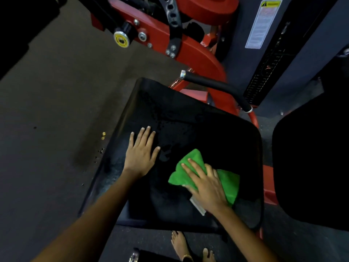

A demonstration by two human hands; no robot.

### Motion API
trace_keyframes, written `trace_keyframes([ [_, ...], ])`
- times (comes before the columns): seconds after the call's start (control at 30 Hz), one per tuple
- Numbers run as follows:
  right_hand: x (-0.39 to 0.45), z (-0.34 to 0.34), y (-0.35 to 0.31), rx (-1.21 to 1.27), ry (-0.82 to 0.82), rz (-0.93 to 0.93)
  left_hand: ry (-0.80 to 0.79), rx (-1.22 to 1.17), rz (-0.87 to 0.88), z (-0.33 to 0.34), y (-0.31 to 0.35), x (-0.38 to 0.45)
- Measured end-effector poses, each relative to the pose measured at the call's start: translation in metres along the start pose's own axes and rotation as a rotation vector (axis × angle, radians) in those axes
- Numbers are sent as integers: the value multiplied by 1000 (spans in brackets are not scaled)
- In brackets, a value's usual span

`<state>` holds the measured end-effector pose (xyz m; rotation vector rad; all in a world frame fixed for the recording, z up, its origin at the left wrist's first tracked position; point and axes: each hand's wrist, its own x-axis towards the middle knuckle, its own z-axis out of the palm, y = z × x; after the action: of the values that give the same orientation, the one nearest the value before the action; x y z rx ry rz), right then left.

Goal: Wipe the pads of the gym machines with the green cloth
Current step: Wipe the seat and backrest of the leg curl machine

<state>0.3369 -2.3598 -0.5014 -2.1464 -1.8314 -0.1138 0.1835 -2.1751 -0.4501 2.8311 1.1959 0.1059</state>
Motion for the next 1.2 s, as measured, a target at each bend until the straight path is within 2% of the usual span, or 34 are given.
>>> trace_keyframes([
  [0.13,48,4,-10,35,35,382,-8,-70,28,-6,-20,2],
  [0.2,71,6,-35,54,28,494,9,-150,33,-8,-22,1],
  [0.27,72,5,-59,29,44,396,34,-196,31,-8,-21,-3],
  [0.37,42,0,-61,24,15,17,73,-227,1,-8,-19,-5],
  [0.43,30,-3,-39,19,-6,-162,107,-254,-44,-9,-19,-5],
  [0.47,30,-2,-29,4,-9,-159,124,-268,-68,-9,-18,-6],
  [0.5,38,-1,-24,7,-3,-77,136,-275,-82,-10,-18,-6],
  [0.57,68,3,-30,68,14,245,147,-279,-75,-10,-15,-6],
  [0.6,86,7,-41,81,23,349,161,-284,-71,-10,-15,-6],
  [0.63,99,9,-53,70,30,373,187,-295,-71,-11,-15,-6],
  [0.67,108,9,-64,47,38,327,219,-318,-81,-12,-15,-6],
  [0.73,107,9,-75,6,41,124,306,-384,-136,-13,-17,-7],
  [0.8,89,5,-67,19,22,-99,397,-476,-245,-16,-20,-9],
  [0.87,74,3,-48,6,-1,-230,441,-579,-362,-19,-20,-8],
  [0.93,80,3,-36,-1,8,-164,429,-606,-386,-20,-19,-7],
  [1.0,101,5,-46,28,16,58,393,-580,-327,-19,-17,-6],
  [1.07,124,6,-70,35,19,186,375,-572,-302,-19,-17,-6],
  [1.13,129,8,-87,5,29,121,375,-624,-336,-20,-18,-7],
  [1.2,113,7,-85,6,39,-66,373,-694,-379,-19,-20,-10],
])
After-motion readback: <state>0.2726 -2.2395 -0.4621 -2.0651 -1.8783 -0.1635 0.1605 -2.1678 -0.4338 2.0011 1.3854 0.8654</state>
